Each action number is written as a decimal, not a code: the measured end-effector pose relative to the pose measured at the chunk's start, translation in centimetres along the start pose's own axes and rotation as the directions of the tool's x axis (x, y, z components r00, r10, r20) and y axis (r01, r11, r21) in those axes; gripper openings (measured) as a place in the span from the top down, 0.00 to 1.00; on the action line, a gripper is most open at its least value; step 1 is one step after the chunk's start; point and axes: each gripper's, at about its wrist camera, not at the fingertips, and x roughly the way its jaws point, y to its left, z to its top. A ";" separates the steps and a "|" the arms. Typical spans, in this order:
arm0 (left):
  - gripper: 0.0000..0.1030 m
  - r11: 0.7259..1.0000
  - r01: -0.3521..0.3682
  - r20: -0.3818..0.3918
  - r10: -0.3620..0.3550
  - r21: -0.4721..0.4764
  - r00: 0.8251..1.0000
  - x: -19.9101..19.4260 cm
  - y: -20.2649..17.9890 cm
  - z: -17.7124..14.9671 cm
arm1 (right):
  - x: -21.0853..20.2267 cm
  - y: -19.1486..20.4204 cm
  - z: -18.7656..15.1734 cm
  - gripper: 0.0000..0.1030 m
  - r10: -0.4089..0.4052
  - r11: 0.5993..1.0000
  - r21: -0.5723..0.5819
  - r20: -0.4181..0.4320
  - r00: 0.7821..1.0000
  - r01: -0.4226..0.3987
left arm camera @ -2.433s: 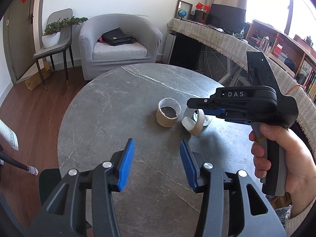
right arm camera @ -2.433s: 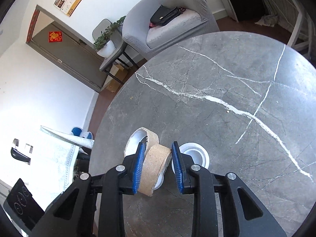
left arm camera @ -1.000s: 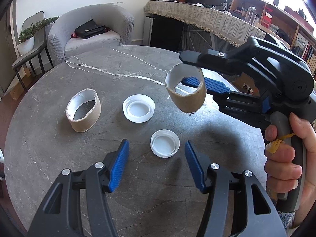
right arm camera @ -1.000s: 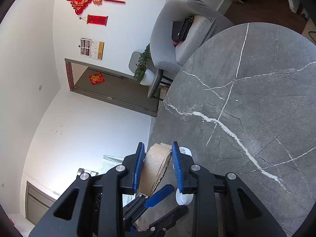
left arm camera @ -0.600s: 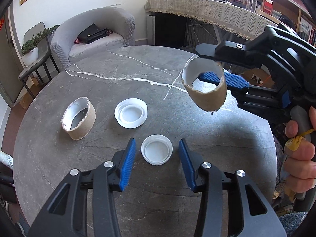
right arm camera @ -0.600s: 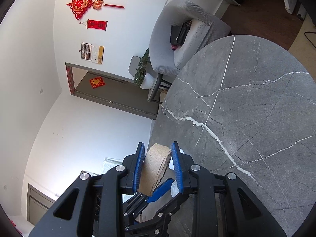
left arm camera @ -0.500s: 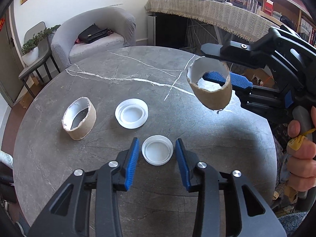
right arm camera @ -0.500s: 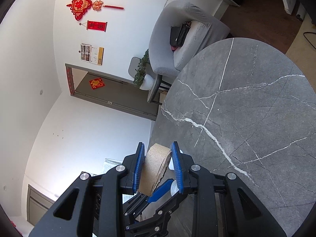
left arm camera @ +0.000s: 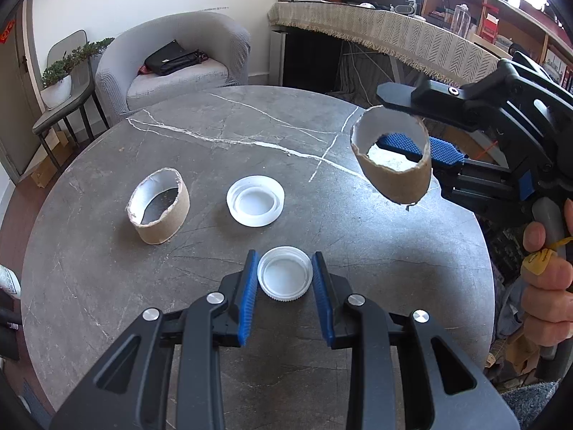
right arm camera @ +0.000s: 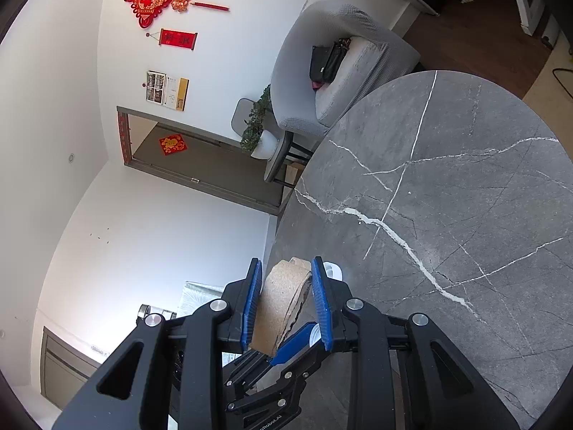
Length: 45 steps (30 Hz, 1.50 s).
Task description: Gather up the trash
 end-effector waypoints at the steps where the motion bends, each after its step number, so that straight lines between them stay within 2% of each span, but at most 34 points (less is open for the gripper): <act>1: 0.69 1.000 0.004 0.000 -0.004 -0.004 1.000 -0.2 0.2 -0.1 | 0.2 0.1 0.0 0.72 -0.005 1.000 -0.001 -0.004 1.000 0.005; 9: 0.69 1.000 -0.001 0.015 0.001 -0.025 1.000 -2.7 2.5 -0.8 | 2.6 1.4 -0.6 0.72 -0.030 0.999 -0.022 -0.035 0.999 0.030; 27: 0.69 0.990 -0.079 0.042 0.085 -0.120 0.996 -7.7 10.9 -3.6 | 10.2 6.7 -3.2 0.72 -0.043 0.993 -0.112 -0.153 0.987 0.026; 45: 0.68 0.950 -0.205 0.004 0.212 -0.235 0.977 -11.0 20.3 -7.6 | 15.8 10.7 -6.1 0.72 -0.017 0.987 -0.159 -0.249 0.968 -0.023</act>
